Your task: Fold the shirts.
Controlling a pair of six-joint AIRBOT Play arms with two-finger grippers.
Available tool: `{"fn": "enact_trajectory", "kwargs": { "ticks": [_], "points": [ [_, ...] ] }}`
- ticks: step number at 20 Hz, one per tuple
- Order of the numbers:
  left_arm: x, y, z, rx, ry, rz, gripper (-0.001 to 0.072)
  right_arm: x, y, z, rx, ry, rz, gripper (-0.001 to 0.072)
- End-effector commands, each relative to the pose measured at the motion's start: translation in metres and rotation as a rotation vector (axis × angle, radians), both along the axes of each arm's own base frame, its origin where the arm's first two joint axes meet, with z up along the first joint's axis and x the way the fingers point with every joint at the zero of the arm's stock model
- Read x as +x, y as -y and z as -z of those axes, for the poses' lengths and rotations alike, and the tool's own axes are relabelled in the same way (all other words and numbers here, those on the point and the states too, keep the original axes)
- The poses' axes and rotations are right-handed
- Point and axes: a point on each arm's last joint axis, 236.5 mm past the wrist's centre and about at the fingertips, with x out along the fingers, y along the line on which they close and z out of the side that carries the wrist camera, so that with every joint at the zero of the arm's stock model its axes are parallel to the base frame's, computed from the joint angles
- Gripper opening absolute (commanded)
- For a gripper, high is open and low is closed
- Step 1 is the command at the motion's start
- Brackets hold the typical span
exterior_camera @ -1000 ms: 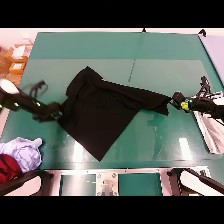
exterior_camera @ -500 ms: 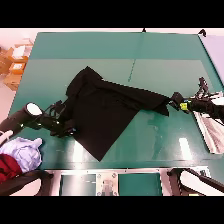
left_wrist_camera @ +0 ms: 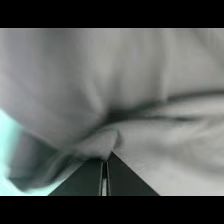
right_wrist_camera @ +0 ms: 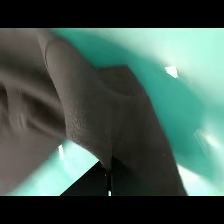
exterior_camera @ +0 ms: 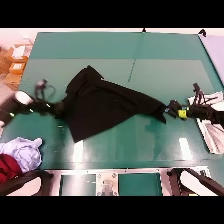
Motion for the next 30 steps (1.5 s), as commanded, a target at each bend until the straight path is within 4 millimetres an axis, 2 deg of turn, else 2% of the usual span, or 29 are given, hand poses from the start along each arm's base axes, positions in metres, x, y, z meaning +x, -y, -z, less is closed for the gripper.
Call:
{"fn": "enact_trajectory", "kwargs": {
  "ticks": [1, 3, 5, 7, 9, 10, 11, 12, 13, 14, 17, 19, 23, 25, 30],
  "points": [
    [0.042, -0.074, -0.047, 0.093, 0.114, -0.046, 0.0023, -0.069, -0.037, 0.006, 0.094, -0.120, -0.031, 0.0013],
    [0.044, -0.089, -0.034, 0.081, 0.042, -0.015, 0.0024, -0.104, -0.062, 0.009, 0.144, -0.159, -0.035, 0.0013],
    [0.043, -0.084, -0.007, 0.059, -0.035, 0.047, 0.0024, -0.124, -0.086, 0.007, 0.198, -0.166, -0.041, 0.0014],
    [0.047, -0.078, 0.017, 0.040, -0.081, 0.070, 0.0024, -0.131, -0.094, 0.005, 0.203, -0.170, -0.047, 0.0014],
    [0.054, -0.074, 0.027, 0.007, -0.093, 0.058, 0.0025, -0.123, -0.089, 0.007, 0.188, -0.148, -0.019, 0.0015],
    [0.054, -0.073, 0.026, 0.002, -0.095, 0.059, 0.0108, -0.115, -0.084, 0.007, 0.172, -0.119, -0.001, 0.0016],
    [0.050, -0.072, 0.022, -0.009, -0.114, 0.075, 0.0455, -0.108, -0.080, 0.007, 0.156, -0.090, 0.012, 0.0035],
    [0.043, -0.072, 0.017, -0.021, -0.144, 0.089, 0.0631, -0.103, -0.077, 0.007, 0.138, -0.064, 0.016, 0.0191],
    [0.034, -0.072, 0.011, -0.041, -0.189, 0.096, 0.0611, -0.104, -0.073, 0.010, 0.115, -0.065, 0.013, 0.0350],
    [0.022, -0.072, 0.006, -0.072, -0.241, 0.098, 0.0612, -0.108, -0.069, 0.015, 0.081, -0.075, -0.001, 0.0436],
    [-0.027, -0.064, 0.005, -0.160, -0.420, 0.118, 0.0609, -0.126, -0.063, 0.028, 0.025, -0.134, -0.052, 0.0437],
    [-0.055, -0.061, 0.015, -0.159, -0.481, 0.121, 0.0489, -0.136, -0.064, 0.035, 0.024, -0.168, -0.066, 0.0437],
    [-0.091, -0.053, 0.042, -0.149, -0.525, 0.088, 0.0489, -0.153, -0.068, 0.053, 0.039, -0.223, -0.063, 0.0436],
    [-0.103, -0.052, 0.052, -0.145, -0.554, 0.085, 0.0489, -0.153, -0.076, 0.052, 0.088, -0.229, -0.045, 0.0437],
    [-0.101, -0.051, 0.054, -0.148, -0.543, 0.077, 0.0489, -0.131, -0.082, 0.049, 0.084, -0.136, -0.019, 0.0430]
  ]
}}
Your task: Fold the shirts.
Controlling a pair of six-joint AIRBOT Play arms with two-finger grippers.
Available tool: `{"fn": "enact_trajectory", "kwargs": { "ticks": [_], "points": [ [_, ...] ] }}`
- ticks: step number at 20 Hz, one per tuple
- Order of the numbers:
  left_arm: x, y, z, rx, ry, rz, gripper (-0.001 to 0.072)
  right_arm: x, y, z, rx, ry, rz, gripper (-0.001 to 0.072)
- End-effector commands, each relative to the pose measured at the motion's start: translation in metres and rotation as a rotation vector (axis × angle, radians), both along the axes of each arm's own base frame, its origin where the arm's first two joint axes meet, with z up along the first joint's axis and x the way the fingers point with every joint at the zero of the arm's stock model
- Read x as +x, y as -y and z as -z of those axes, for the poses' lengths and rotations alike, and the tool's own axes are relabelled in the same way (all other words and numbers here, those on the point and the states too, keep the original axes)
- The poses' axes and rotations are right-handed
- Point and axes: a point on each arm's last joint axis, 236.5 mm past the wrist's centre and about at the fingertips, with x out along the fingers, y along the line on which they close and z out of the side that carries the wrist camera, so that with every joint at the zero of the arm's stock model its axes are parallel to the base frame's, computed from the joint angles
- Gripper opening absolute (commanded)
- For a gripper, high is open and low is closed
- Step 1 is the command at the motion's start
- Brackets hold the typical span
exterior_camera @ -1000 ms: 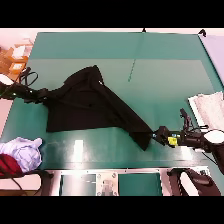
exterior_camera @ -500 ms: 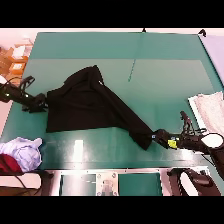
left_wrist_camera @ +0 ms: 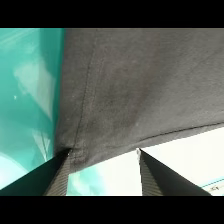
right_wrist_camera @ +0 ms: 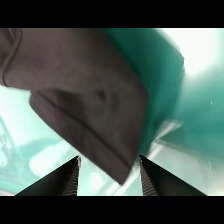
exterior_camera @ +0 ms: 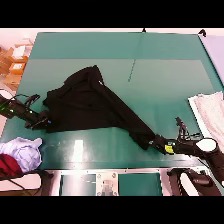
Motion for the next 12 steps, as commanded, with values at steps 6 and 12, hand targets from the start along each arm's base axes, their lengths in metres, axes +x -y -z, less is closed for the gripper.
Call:
{"fn": "enact_trajectory", "kwargs": {
  "ticks": [6, 12],
  "points": [
    [-0.001, 0.000, 0.004, 0.007, 0.006, -0.008, 0.0489, 0.006, -0.054, 0.010, 0.078, -0.002, -0.056, 0.0123],
    [0.001, -0.001, 0.005, 0.011, 0.014, -0.003, 0.0489, 0.073, -0.097, -0.135, 0.230, 0.363, -0.187, 0.0014]
  ]
}}
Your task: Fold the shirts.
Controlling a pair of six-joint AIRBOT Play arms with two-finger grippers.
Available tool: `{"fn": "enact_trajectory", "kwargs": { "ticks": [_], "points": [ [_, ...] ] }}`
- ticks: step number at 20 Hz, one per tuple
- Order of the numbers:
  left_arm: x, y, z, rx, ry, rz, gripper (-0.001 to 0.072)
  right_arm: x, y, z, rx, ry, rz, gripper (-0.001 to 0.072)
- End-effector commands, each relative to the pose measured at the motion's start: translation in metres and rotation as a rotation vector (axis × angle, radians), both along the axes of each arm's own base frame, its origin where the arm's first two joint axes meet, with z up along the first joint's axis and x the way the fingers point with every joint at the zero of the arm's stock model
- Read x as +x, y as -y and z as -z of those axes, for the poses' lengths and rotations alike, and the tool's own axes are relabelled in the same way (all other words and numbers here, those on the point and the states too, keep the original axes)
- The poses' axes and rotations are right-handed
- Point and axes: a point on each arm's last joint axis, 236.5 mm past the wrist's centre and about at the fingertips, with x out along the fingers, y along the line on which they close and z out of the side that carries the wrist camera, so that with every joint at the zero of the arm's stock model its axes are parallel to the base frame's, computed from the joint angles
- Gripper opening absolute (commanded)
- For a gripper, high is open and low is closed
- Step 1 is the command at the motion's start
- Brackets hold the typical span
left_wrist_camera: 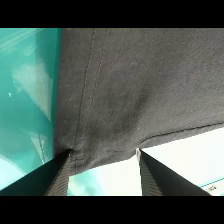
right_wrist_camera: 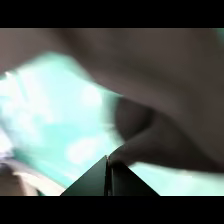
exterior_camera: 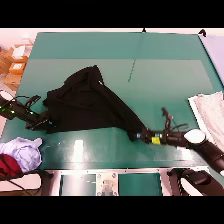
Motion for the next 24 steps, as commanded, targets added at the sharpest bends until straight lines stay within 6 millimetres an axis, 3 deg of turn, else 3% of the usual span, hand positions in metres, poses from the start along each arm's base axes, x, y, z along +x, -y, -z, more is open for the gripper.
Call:
{"fn": "enact_trajectory", "kwargs": {
  "ticks": [1, 2, 4, 6, 8, 11, 14, 18, 21, 22, 24],
  "points": [
    [0.002, -0.002, 0.001, 0.009, 0.011, 0.003, 0.0489, 0.057, 0.007, -0.108, 0.032, 0.294, 0.020, 0.0014],
    [0.002, -0.002, 0.002, 0.010, 0.013, 0.003, 0.0489, 0.084, 0.038, -0.134, -0.039, 0.384, 0.095, 0.0014],
    [0.003, -0.003, 0.002, 0.011, 0.021, 0.012, 0.0489, 0.117, 0.112, -0.150, -0.179, 0.434, 0.281, 0.0014],
    [0.003, -0.003, 0.002, 0.010, 0.025, 0.017, 0.0489, 0.125, 0.182, -0.130, -0.277, 0.379, 0.447, 0.0014],
    [0.004, -0.003, 0.002, 0.012, 0.029, 0.016, 0.0489, 0.118, 0.219, -0.087, -0.291, 0.262, 0.545, 0.0015],
    [0.005, 0.001, 0.000, -0.007, 0.028, 0.008, 0.0489, 0.097, 0.216, -0.015, -0.279, 0.085, 0.512, 0.0014],
    [0.011, 0.001, -0.013, 0.000, 0.067, 0.009, 0.0489, 0.081, 0.207, 0.027, -0.266, -0.028, 0.466, 0.0014],
    [0.013, -0.019, -0.045, 0.089, 0.098, 0.053, 0.0489, 0.079, 0.206, 0.036, -0.257, -0.057, 0.456, 0.0014],
    [0.003, -0.044, -0.041, 0.206, 0.059, 0.037, 0.0489, 0.079, 0.205, 0.036, -0.263, -0.045, 0.440, 0.0014],
    [0.005, -0.042, -0.040, 0.200, 0.062, 0.016, 0.0489, 0.078, 0.204, 0.036, -0.261, -0.046, 0.438, 0.0014],
    [0.009, -0.016, -0.036, 0.095, 0.076, -0.035, 0.0489, 0.081, 0.202, 0.033, -0.240, -0.040, 0.448, 0.0014]
  ]
}}
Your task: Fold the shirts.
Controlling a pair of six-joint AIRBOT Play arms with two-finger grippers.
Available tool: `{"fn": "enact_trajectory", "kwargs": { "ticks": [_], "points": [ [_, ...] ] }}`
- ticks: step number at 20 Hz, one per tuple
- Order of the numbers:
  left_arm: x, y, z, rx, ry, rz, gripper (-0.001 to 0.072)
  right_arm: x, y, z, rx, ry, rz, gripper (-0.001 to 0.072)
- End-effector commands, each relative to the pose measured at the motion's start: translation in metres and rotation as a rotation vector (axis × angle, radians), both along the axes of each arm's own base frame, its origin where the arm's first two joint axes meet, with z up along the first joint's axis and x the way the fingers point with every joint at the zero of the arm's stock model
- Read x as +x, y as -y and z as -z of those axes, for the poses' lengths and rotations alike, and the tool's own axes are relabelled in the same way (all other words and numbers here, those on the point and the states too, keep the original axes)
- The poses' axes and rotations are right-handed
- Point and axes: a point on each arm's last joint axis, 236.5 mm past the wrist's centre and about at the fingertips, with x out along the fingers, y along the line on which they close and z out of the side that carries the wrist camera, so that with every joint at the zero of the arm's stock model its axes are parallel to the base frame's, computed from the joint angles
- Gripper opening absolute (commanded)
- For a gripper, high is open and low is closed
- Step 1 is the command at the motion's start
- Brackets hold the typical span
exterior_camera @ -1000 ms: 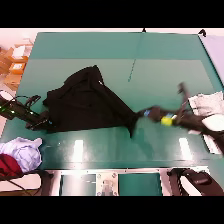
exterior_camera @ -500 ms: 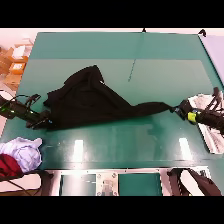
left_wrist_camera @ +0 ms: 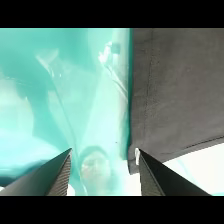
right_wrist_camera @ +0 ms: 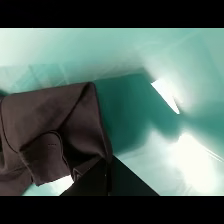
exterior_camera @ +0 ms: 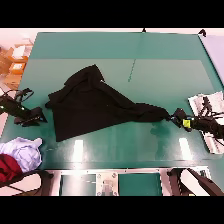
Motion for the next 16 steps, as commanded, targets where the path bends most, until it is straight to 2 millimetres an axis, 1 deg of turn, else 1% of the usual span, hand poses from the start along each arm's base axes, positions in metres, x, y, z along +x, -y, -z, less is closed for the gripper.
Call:
{"fn": "enact_trajectory", "kwargs": {
  "ticks": [1, 2, 4, 5, 7, 9, 11, 12, 15, 16],
  "points": [
    [-0.003, 0.026, 0.005, -0.103, -0.005, -0.072, 0.0489, 0.003, -0.005, -0.003, 0.026, 0.015, -0.002, 0.0014],
    [-0.014, 0.037, 0.012, -0.143, -0.035, -0.080, 0.0488, 0.006, -0.007, -0.006, 0.034, 0.032, -0.005, 0.0014],
    [-0.043, 0.053, 0.029, -0.195, -0.117, -0.088, 0.0489, 0.009, -0.010, -0.010, 0.050, 0.055, -0.009, 0.0015],
    [-0.052, 0.061, 0.033, -0.223, -0.136, -0.092, 0.0488, 0.010, -0.010, -0.010, 0.052, 0.056, -0.007, 0.0014],
    [-0.058, 0.076, 0.036, -0.283, -0.145, -0.113, 0.0488, 0.010, -0.010, -0.010, 0.049, 0.059, -0.012, 0.0014],
    [-0.061, 0.085, 0.043, -0.308, -0.145, -0.150, 0.0487, 0.010, -0.010, -0.010, 0.049, 0.059, -0.012, 0.0014],
    [-0.058, 0.093, 0.051, -0.334, -0.111, -0.183, 0.0487, 0.010, -0.010, -0.011, 0.044, 0.063, -0.019, 0.0014],
    [-0.055, 0.097, 0.053, -0.351, -0.088, -0.198, 0.0473, 0.009, -0.010, -0.010, 0.043, 0.063, -0.022, 0.0014],
    [-0.035, 0.095, 0.051, -0.356, 0.001, -0.191, 0.0025, 0.009, -0.011, -0.011, 0.045, 0.062, -0.024, 0.0014],
    [-0.027, 0.093, 0.046, -0.356, 0.024, -0.184, 0.0024, 0.010, -0.011, -0.012, 0.041, 0.068, -0.031, 0.0014]
  ]
}}
